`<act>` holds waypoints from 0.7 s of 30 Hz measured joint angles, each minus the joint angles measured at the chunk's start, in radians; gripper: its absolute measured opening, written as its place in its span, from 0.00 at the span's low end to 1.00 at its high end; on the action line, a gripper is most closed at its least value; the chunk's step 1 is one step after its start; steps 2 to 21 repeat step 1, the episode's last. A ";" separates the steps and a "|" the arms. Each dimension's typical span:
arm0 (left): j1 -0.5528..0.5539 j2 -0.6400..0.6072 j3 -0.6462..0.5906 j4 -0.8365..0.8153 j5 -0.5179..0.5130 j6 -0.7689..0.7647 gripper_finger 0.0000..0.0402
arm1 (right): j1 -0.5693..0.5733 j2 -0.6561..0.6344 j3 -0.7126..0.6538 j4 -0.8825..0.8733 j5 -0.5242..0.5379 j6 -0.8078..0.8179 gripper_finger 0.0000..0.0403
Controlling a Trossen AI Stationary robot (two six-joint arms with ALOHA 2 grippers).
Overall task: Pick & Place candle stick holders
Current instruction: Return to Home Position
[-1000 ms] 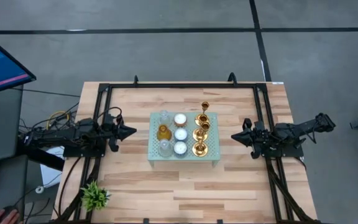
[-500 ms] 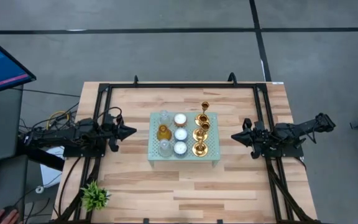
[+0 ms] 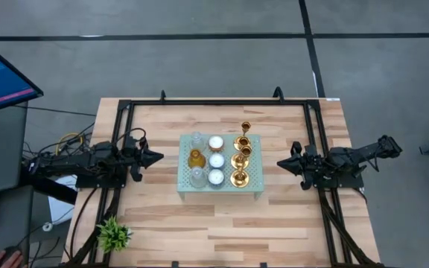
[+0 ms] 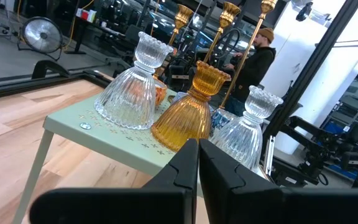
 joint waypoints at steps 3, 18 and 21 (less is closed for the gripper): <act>0.000 0.000 0.000 0.000 0.000 0.000 0.03 | 0.000 0.000 0.000 0.000 0.000 0.000 0.00; 0.000 0.000 0.000 0.000 0.000 0.000 0.03 | 0.000 0.000 0.000 0.000 0.000 0.000 0.00; 0.000 0.000 0.000 0.000 0.000 0.000 0.03 | 0.000 0.000 0.000 0.000 0.000 0.000 0.00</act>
